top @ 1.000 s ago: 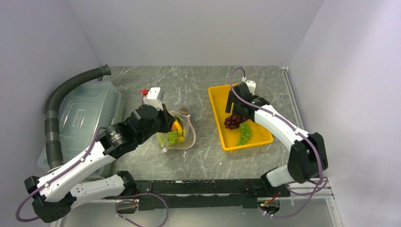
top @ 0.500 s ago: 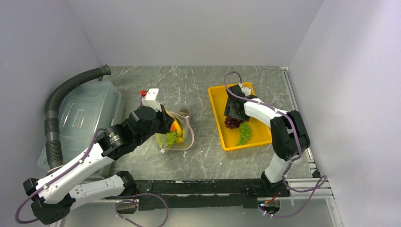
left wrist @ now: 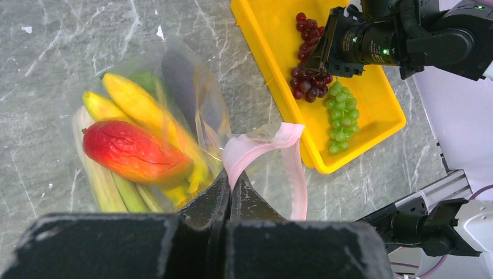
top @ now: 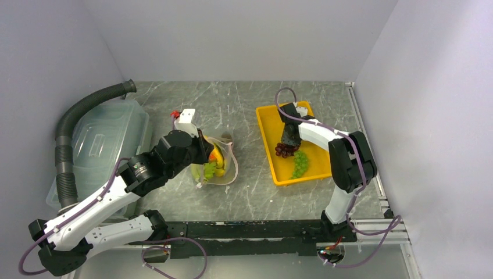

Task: Place the food in the zip-top bag and seal the zipper
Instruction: Pick up the fake fruit from the bin, then place the fake fruit in the zipper food storage bag.

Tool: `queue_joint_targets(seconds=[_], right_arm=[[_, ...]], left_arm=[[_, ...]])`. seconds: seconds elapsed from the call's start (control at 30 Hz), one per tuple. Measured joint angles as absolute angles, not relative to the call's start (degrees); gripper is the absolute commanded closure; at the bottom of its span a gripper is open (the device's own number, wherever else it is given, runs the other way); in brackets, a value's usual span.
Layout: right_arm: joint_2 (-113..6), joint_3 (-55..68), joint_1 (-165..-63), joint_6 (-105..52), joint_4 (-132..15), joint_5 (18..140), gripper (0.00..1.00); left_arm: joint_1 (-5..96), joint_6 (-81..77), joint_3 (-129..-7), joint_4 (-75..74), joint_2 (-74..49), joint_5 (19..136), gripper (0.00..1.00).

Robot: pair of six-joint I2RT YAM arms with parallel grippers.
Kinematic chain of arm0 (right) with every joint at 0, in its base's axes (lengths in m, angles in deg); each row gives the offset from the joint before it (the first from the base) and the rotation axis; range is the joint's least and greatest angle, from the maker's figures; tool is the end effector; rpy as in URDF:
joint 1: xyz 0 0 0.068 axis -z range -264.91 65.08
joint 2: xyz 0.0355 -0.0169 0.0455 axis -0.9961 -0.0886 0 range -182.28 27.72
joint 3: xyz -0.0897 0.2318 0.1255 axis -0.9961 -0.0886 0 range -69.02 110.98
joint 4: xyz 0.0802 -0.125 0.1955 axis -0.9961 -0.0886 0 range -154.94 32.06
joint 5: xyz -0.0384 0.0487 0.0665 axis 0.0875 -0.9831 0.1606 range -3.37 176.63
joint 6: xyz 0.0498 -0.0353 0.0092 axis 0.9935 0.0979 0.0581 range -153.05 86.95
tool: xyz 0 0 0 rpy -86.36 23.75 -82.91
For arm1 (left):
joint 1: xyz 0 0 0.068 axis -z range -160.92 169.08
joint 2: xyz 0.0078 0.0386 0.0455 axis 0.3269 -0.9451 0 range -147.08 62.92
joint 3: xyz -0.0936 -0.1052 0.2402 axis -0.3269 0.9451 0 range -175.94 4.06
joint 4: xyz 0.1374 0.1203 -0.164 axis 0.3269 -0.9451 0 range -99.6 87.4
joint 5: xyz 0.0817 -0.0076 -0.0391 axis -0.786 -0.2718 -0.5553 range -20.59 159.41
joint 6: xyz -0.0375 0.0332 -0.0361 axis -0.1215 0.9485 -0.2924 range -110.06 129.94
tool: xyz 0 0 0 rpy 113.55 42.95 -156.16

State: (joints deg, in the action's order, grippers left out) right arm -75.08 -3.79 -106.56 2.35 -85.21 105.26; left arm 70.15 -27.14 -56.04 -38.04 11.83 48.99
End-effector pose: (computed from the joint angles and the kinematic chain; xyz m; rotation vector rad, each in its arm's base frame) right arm 0.3282 0.1142 0.1783 0.4065 2.5730 -0.0979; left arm 0.1204 -0.1232 0.3659 0.0225 2.0562 -0.6162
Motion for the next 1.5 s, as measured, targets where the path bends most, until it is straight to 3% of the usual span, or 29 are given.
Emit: queue_joint_targets(seconds=[0.03, 0.33, 0.73, 1.17, 1.5], right_arm=[[-75.0, -3.8, -106.5, 2.3, -85.2, 104.9, 1.00], [-70.6, -5.8, -106.5, 1.8, -83.3, 102.8, 1.00], [-49.9, -8.4, -106.5, -0.7, -82.5, 100.6, 1.00], [-30.3, -11.0, -108.8, -8.1, -81.8, 80.1, 1.00], [-24.0, -10.9, -112.7, -12.5, -81.9, 63.1, 1.00]], left_arm=[[70.1, -27.1, -56.1, -38.0, 11.8, 49.0, 1.00], [70.1, -27.1, -56.0, -38.0, 11.8, 49.0, 1.00], [69.6, -27.1, -56.0, -38.1, 11.8, 48.6, 1.00], [69.1, -27.1, -56.1, -38.1, 11.2, 48.6, 1.00], [69.0, -27.2, -56.1, -38.1, 10.8, 48.6, 1.00]])
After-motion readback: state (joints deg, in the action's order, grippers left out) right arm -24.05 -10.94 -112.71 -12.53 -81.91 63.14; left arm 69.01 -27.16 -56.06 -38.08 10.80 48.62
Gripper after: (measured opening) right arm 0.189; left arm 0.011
